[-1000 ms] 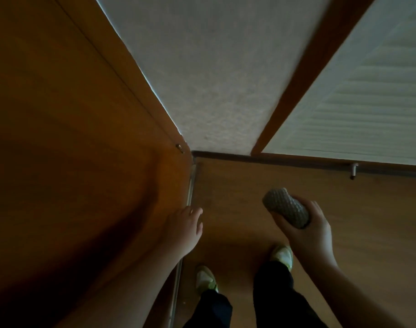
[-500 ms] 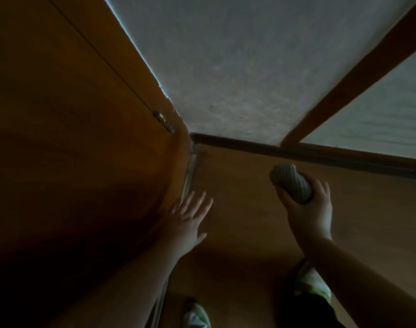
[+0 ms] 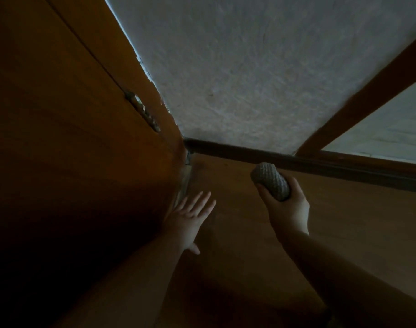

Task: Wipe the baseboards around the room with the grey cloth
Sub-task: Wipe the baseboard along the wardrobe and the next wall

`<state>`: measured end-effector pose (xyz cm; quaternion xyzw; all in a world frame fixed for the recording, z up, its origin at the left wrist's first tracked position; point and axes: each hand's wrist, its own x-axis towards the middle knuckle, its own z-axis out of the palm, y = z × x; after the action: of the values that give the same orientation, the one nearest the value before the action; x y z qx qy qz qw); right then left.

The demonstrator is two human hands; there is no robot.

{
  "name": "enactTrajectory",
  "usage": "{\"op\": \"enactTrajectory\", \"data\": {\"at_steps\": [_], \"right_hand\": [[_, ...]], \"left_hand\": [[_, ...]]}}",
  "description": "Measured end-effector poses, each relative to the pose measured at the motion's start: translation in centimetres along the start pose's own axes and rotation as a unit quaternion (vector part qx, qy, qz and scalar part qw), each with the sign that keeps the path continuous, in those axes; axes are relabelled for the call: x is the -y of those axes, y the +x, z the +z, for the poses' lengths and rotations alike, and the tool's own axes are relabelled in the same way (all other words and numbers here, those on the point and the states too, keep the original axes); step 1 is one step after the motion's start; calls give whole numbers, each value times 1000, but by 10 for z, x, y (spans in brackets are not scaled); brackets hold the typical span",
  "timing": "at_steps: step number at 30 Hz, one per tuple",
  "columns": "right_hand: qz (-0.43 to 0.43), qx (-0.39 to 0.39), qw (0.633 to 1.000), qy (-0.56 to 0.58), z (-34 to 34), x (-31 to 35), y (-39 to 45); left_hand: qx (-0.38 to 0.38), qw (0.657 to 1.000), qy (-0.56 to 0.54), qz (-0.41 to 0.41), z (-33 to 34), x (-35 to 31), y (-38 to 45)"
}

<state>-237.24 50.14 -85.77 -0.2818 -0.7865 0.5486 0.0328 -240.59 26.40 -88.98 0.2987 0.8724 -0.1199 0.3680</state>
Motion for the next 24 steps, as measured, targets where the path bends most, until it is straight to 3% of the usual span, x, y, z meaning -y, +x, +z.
{"op": "enactTrajectory", "data": {"at_steps": [6,11,17,24], "right_hand": [[-69,12,997,-28,51,-16,31],[-128,66,987,-68,89,-29,48],[-128,105,981,-100,127,-42,55],[-114,124,981,-96,163,-28,48]], "left_hand": [[-4,999,-54,2,45,-13,24],[-86,993,-77,21,70,-9,30],[-112,993,-40,-3,88,20,25],[-101,994,-49,-16,95,7,17]]}}
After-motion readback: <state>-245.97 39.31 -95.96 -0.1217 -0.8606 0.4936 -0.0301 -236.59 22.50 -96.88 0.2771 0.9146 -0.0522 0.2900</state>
